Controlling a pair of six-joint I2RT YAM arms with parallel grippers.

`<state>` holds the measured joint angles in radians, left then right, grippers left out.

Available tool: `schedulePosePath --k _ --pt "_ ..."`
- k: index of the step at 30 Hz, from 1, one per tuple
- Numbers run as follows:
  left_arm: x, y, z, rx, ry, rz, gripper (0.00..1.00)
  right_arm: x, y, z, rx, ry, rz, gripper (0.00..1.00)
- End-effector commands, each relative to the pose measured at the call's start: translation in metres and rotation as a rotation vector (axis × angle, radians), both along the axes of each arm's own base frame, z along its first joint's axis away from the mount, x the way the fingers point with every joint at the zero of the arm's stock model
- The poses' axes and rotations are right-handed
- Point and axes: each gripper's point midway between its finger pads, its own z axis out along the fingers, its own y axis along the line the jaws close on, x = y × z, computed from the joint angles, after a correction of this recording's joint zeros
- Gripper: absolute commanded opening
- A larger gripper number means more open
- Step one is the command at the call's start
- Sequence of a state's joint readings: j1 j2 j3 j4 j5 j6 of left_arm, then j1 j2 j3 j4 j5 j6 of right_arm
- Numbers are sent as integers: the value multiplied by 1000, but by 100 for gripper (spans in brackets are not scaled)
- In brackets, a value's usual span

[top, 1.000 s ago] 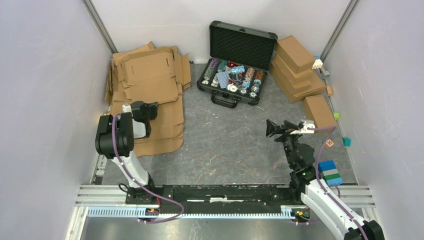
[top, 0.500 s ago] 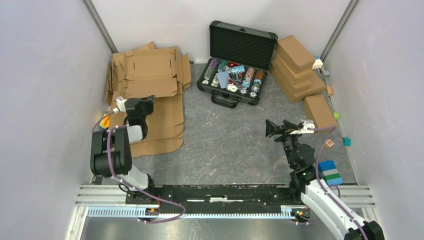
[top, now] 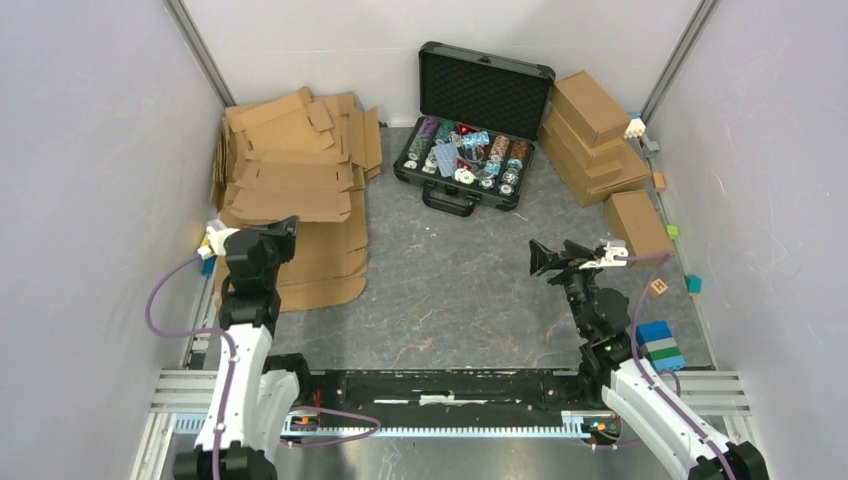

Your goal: Fold the paper box

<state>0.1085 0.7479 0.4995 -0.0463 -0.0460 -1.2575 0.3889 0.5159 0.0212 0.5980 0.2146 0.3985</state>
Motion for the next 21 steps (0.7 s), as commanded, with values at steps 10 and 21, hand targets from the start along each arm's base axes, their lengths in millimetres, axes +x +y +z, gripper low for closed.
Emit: schedulePosePath --k 10,21 --pt "-76 -53 89 179 -59 -339 2 -4 -6 -42 -36 102 -27 93" --pt "-77 -117 165 77 -243 -743 2 -3 -2 -42 -48 115 -3 93"
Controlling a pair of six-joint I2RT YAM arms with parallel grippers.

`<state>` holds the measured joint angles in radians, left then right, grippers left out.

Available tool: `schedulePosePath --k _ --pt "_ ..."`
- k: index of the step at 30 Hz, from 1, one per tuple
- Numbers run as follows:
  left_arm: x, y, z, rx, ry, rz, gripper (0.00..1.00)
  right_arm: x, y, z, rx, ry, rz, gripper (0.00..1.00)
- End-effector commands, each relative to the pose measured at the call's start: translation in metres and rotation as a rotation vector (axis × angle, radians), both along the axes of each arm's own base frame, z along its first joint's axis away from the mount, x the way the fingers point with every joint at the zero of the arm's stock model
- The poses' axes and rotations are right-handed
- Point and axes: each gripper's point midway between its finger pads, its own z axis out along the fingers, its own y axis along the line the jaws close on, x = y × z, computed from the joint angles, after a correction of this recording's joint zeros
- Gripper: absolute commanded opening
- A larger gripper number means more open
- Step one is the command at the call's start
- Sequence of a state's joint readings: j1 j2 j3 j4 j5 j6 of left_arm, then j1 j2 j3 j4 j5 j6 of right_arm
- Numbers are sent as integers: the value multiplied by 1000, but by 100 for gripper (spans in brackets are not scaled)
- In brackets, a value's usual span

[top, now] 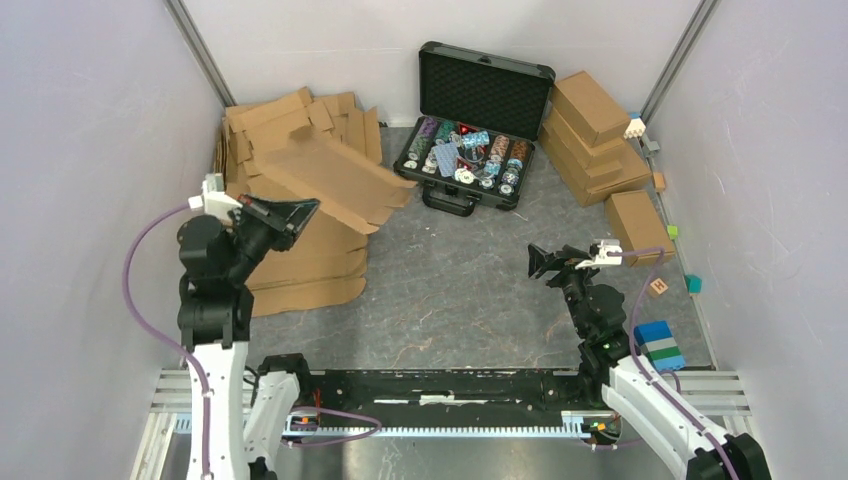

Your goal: Fold the paper box

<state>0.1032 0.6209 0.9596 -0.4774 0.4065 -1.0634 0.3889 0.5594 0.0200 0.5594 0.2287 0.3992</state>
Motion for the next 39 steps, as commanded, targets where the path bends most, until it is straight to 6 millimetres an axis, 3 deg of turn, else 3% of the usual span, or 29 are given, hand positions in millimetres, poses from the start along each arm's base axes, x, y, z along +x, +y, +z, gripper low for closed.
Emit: schedulePosePath --k 1,5,7,9,12,15,18,24,27,30,34,39 --pt "-1 -40 14 -28 -31 -294 2 -4 2 -20 -18 41 16 93" --pt "-5 -66 18 -42 -23 -424 2 -3 2 -21 -24 51 19 93" --pt "-17 -95 24 -53 -69 -563 2 -3 1 -21 -22 48 13 93" --pt "-31 -123 16 -44 -63 -711 2 -4 1 -21 -26 45 13 93" --pt "-42 -140 -25 2 42 -835 2 -4 -2 -21 -31 51 -2 93" --pt "-27 -132 -88 58 181 -724 2 -4 -5 -24 -39 63 -19 93" --pt "-18 -123 -147 152 292 -631 2 -1 -2 -13 -42 47 -7 93" --pt "-17 -111 -217 387 465 -592 2 -2 21 -22 -80 118 121 95" --pt "-19 -118 -233 428 505 -638 2 -4 38 -39 -146 274 231 93" --pt "-16 -117 -235 455 478 -631 5 -5 47 -50 -184 366 288 86" --pt "-15 -115 -235 460 440 -615 23 -6 49 -63 -195 425 303 82" --pt "-18 -126 -237 369 382 -630 46 -9 29 -83 -265 512 218 82"
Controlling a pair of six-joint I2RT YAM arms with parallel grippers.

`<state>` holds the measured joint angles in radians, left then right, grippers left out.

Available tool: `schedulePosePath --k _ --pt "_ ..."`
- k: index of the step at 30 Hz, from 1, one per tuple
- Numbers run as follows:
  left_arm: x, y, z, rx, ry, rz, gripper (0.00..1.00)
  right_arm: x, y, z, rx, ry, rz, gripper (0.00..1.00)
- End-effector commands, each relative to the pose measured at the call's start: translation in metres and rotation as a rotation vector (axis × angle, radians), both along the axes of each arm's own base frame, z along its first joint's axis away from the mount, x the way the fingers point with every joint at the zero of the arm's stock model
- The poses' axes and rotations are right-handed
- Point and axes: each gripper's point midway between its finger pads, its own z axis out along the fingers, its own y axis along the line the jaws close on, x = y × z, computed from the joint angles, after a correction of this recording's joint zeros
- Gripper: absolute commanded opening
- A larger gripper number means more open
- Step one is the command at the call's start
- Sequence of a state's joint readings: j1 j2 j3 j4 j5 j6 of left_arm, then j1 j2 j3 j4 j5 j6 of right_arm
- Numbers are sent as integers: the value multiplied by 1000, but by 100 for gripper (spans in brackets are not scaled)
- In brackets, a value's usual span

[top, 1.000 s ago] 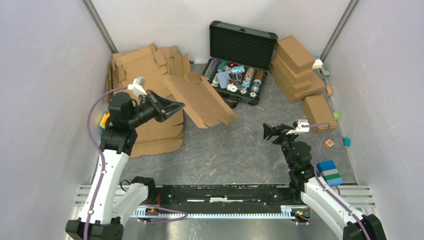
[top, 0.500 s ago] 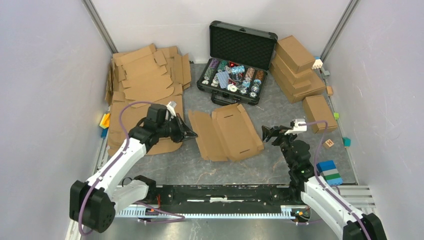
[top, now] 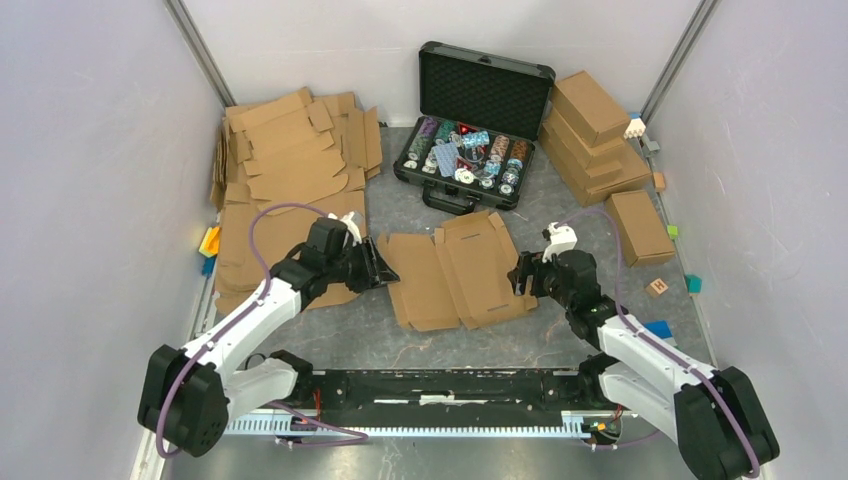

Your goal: Fold the paper box

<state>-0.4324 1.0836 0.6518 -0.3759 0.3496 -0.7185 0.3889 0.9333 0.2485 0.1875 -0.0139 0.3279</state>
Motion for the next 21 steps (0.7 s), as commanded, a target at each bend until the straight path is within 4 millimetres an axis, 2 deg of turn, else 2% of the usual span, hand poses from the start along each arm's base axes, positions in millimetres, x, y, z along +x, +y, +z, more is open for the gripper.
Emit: schedulePosePath --k 1,4,8,11,12,15,17,21 --pt "5 -9 3 -73 -75 -20 49 1 -10 -2 -72 29 -24 83" --pt "6 -11 -2 -76 -62 -21 54 -1 -8 -8 -83 60 -7 83" --pt "9 -16 2 -141 -101 2 57 -4 -2 -12 -85 88 38 77" --pt "9 -18 2 -157 -113 -6 59 -2 1 -9 -83 73 56 70" --pt "10 -20 -1 -172 -115 -11 60 -3 2 -9 -78 76 67 63" --pt "11 -30 6 -246 -127 -39 58 -6 5 -15 -77 97 88 56" --pt "14 -30 8 -252 -146 -29 55 -7 6 -17 -75 104 91 55" --pt "18 -26 12 -242 -183 -10 56 -8 7 -16 -67 98 100 53"
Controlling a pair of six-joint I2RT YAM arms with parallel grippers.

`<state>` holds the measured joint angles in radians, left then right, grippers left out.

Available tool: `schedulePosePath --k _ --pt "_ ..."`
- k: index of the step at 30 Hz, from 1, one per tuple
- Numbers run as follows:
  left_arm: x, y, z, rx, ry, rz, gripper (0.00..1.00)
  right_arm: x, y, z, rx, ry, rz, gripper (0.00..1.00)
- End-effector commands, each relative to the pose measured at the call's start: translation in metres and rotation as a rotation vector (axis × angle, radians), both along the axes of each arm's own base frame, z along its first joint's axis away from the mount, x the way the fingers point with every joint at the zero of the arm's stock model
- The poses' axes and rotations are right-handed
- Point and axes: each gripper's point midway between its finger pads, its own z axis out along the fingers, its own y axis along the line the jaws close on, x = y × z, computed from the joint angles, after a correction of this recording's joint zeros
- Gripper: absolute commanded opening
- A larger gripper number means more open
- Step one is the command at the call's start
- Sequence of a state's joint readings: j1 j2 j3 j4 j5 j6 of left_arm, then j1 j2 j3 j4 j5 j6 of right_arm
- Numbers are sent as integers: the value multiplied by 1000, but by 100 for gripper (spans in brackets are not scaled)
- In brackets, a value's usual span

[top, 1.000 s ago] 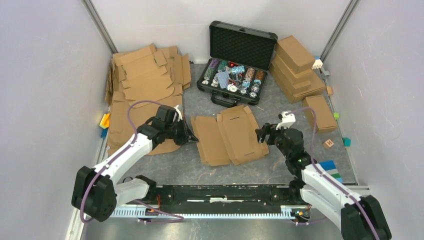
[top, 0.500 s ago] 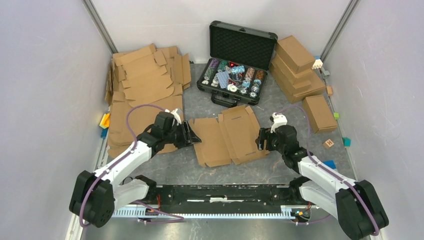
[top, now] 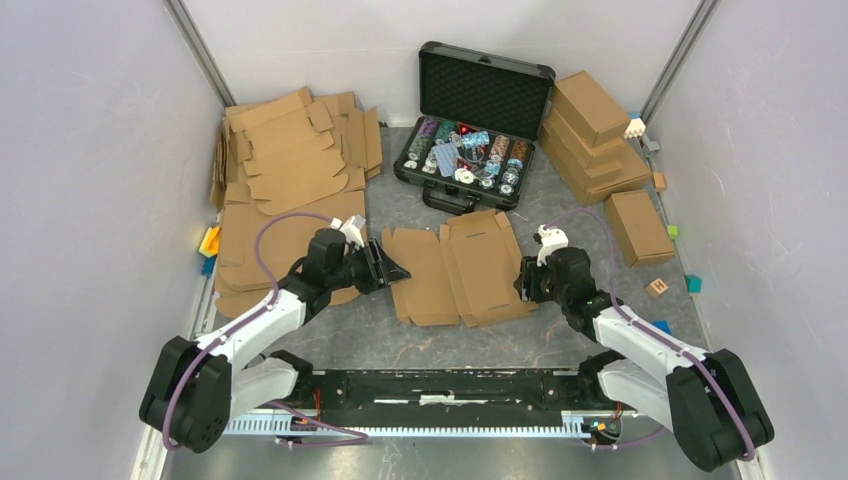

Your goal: Fold the paper box

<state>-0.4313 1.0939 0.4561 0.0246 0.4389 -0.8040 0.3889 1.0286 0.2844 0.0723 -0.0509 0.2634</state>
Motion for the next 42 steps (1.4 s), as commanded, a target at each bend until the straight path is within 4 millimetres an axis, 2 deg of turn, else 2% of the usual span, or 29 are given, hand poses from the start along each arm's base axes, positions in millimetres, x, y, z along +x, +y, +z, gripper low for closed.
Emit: schedulePosePath --k 1,6,9,12,13,15,17,20,24,27,28,33,37,42 --pt "12 -5 22 -60 -89 15 56 9 10 17 31 -48 33 52" --pt "13 -3 6 2 -49 -2 56 9 10 15 19 -39 41 46" --pt "13 -7 -2 12 -16 -32 56 7 13 15 22 -30 66 46" --pt "14 -11 -1 -2 -11 -47 54 6 19 20 48 -32 95 45" --pt "14 -11 0 -4 -14 -50 50 4 21 21 57 -34 106 45" --pt "15 -11 3 -6 -24 -54 36 3 24 24 66 -33 121 46" --pt "14 -11 5 3 -33 -62 26 3 25 27 67 -31 134 48" --pt "10 -8 8 22 -44 -80 15 7 19 32 41 -39 102 60" --pt "2 -5 18 33 -47 -93 7 13 7 42 12 -75 31 73" --pt "-2 -6 31 24 -58 -117 5 15 6 54 41 -121 5 96" --pt "-4 -5 34 30 -65 -124 5 16 6 57 49 -129 0 98" --pt "-9 2 50 53 -136 -132 4 19 6 63 62 -169 -9 95" --pt "-12 0 60 18 -169 -138 3 16 12 70 125 -217 3 78" --pt "-15 -3 69 -6 -196 -166 2 16 14 74 147 -208 -6 77"
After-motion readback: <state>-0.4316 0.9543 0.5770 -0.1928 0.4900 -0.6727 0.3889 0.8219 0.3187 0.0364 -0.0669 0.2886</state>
